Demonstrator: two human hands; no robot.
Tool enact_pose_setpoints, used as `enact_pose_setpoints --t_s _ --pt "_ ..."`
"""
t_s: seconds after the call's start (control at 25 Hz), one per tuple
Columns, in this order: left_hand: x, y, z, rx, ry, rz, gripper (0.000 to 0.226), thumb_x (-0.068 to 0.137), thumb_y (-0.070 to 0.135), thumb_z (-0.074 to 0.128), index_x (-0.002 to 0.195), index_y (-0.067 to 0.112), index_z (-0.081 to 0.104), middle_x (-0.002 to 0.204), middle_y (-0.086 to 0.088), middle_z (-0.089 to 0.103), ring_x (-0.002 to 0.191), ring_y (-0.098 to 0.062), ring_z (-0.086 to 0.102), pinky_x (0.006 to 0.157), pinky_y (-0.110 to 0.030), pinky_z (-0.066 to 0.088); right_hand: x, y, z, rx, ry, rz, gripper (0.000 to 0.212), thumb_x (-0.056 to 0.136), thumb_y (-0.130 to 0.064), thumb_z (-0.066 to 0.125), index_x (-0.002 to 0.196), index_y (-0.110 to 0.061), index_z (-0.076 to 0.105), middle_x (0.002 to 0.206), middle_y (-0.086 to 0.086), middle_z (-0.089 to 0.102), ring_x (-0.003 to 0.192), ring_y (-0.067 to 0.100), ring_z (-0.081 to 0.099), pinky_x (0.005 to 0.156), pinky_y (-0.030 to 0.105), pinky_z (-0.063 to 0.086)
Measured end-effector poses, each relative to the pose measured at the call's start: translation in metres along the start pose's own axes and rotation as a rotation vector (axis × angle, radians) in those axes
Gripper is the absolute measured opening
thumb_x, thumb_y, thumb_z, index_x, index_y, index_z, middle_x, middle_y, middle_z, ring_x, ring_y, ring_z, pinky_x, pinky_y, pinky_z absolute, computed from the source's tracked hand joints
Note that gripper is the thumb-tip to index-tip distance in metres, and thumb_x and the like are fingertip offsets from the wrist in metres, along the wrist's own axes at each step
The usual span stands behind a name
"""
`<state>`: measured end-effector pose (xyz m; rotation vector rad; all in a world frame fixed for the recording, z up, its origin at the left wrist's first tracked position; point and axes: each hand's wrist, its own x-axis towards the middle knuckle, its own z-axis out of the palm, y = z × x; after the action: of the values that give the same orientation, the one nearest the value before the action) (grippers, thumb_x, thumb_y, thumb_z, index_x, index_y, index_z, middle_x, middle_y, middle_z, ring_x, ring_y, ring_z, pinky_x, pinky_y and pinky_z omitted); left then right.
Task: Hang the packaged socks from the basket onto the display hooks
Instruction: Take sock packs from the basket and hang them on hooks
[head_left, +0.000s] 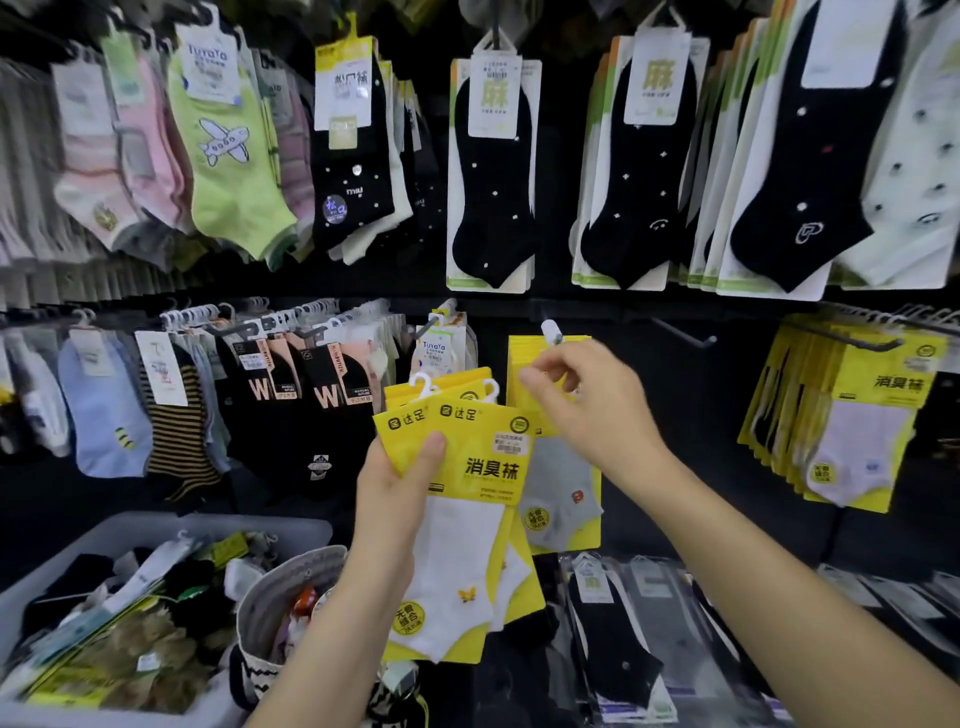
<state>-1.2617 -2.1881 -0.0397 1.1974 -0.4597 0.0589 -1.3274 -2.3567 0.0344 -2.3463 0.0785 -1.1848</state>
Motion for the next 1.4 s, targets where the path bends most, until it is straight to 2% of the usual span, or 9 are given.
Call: enact_pose_setpoints --t_s 0.08,0.28,0.52,0.64,0.76,1.0,1.16,1.28,1.4 --pt "-0.005 -0.003 0.012 -0.039 -0.020 -0.019 0.023 0.088 0.019 0.061 0.111 0.019 0.061 0.100 0.005 0.073 0.089 -0.010 0.070 0.064 -0.017 0.053 -0.002 -0.005 0.004 0.063 -0.142 0.063 0.011 0.088 -0.029 0.060 0.082 -0.022 0.066 0.077 -0.012 0.060 0.071 0.005 0.053 0.067 0.027 0.046" --pt "-0.013 -0.009 0.035 -0.102 -0.012 -0.101 0.032 0.090 0.016 0.058 0.122 0.019 0.057 0.100 0.004 0.072 0.086 -0.008 0.070 0.061 -0.018 0.053 -0.001 0.005 -0.010 0.193 -0.209 0.246 0.003 0.087 -0.021 0.064 0.084 -0.019 0.064 0.076 -0.006 0.064 0.072 0.006 0.056 0.068 0.021 0.047" --pt "-0.016 -0.015 0.048 -0.099 -0.019 -0.200 0.016 0.095 0.021 0.051 0.101 0.031 0.062 0.104 0.000 0.072 0.100 -0.023 0.067 0.088 -0.044 0.053 -0.001 0.015 -0.023 0.203 -0.247 0.347 0.015 0.086 -0.014 0.064 0.074 -0.024 0.063 0.073 -0.002 0.066 0.062 0.003 0.060 0.061 0.019 0.046" --pt "-0.011 -0.013 0.042 -0.122 0.005 -0.153 0.023 0.095 0.019 0.050 0.116 0.024 0.058 0.105 0.000 0.072 0.094 -0.017 0.069 0.078 -0.036 0.057 0.007 0.015 -0.034 0.203 -0.153 0.295 0.020 0.086 -0.013 0.064 0.071 -0.026 0.062 0.067 -0.006 0.063 0.056 -0.003 0.057 0.055 0.013 0.043" --pt "0.000 -0.008 0.025 -0.102 0.080 -0.142 0.015 0.096 0.018 0.049 0.103 0.024 0.060 0.104 0.000 0.071 0.085 -0.011 0.070 0.067 -0.027 0.054 0.025 0.013 -0.041 0.223 -0.113 0.263 0.020 0.087 -0.012 0.062 0.072 -0.025 0.062 0.068 -0.007 0.063 0.058 -0.002 0.057 0.060 0.016 0.048" --pt "-0.002 -0.011 0.001 -0.013 0.060 -0.141 0.014 0.096 0.021 0.049 0.097 0.028 0.061 0.093 0.006 0.074 0.082 -0.010 0.071 0.066 -0.028 0.052 0.053 0.008 -0.029 0.227 -0.088 0.225 0.023 0.088 -0.010 0.060 0.071 -0.025 0.061 0.065 -0.011 0.061 0.053 -0.005 0.056 0.061 0.013 0.047" --pt "-0.003 -0.011 -0.005 0.004 0.022 -0.125 0.014 0.096 0.020 0.049 0.097 0.027 0.062 0.090 0.008 0.075 0.081 -0.010 0.071 0.064 -0.026 0.053 0.060 0.015 -0.020 0.105 -0.094 0.230 0.025 0.087 -0.012 0.060 0.068 -0.027 0.059 0.071 -0.008 0.063 0.065 0.003 0.059 0.063 0.019 0.047" --pt "-0.005 -0.008 -0.002 0.011 -0.035 -0.079 0.016 0.096 0.018 0.049 0.096 0.027 0.062 0.089 0.009 0.075 0.080 -0.009 0.071 0.058 -0.018 0.054 0.056 0.019 -0.014 0.086 -0.113 0.244 0.020 0.087 -0.014 0.061 0.071 -0.025 0.062 0.072 -0.011 0.062 0.065 0.000 0.058 0.059 0.013 0.043" --pt "-0.008 -0.005 0.005 0.027 -0.101 -0.018 0.014 0.095 0.020 0.051 0.103 0.024 0.062 0.096 0.005 0.074 0.087 -0.014 0.071 0.063 -0.018 0.054 0.050 0.013 -0.020 0.028 0.011 0.165 0.011 0.086 -0.019 0.062 0.077 -0.025 0.063 0.077 -0.012 0.060 0.069 -0.002 0.053 0.060 0.007 0.038"
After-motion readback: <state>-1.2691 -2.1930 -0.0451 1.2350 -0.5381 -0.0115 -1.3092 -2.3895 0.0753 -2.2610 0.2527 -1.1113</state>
